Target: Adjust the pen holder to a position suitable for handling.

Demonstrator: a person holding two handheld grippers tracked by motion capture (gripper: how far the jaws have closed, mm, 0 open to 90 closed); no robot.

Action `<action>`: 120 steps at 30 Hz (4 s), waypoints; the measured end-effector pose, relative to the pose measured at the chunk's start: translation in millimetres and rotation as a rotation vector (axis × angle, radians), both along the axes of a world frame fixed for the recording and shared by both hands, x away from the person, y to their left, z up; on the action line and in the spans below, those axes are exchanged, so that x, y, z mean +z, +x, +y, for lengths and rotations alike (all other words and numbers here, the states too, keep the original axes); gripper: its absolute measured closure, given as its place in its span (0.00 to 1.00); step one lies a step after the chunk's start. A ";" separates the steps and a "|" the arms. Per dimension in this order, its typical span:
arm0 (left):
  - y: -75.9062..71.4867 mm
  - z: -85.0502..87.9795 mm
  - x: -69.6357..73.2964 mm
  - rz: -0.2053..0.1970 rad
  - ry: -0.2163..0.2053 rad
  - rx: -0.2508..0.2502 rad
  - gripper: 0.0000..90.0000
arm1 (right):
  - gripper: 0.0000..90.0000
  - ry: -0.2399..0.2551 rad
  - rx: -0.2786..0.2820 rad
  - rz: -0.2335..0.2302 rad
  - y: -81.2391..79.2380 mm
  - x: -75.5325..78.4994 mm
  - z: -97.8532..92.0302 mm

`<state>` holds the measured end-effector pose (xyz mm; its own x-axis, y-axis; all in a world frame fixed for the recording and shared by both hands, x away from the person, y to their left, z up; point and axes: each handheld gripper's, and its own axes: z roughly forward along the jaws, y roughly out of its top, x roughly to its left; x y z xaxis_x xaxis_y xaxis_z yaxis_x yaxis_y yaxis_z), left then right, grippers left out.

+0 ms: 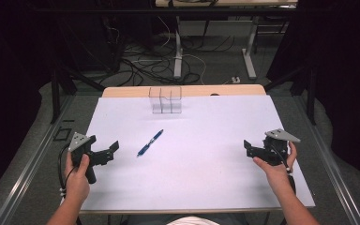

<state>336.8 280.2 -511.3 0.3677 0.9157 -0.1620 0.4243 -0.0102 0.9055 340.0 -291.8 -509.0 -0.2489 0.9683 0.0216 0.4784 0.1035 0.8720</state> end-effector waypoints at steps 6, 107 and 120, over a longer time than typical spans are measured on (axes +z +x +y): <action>-2.9 -0.2 1.6 0.005 -0.005 -0.027 0.00 | 0.17 -0.033 0.042 0.002 2.2 4.8 9.5; -6.1 14.4 -10.0 0.020 -0.055 -0.011 0.00 | 0.53 -0.820 0.774 0.039 167.9 93.5 248.4; -5.5 15.4 -12.0 0.029 -0.057 -0.005 0.00 | 0.46 -0.977 0.793 0.040 177.3 89.7 266.1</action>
<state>331.3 295.5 -523.2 0.3670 0.9027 -0.2246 0.4505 0.0387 0.8919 517.2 -25.7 -419.4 -0.7841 0.1689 -0.5973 0.0131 0.9666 0.2561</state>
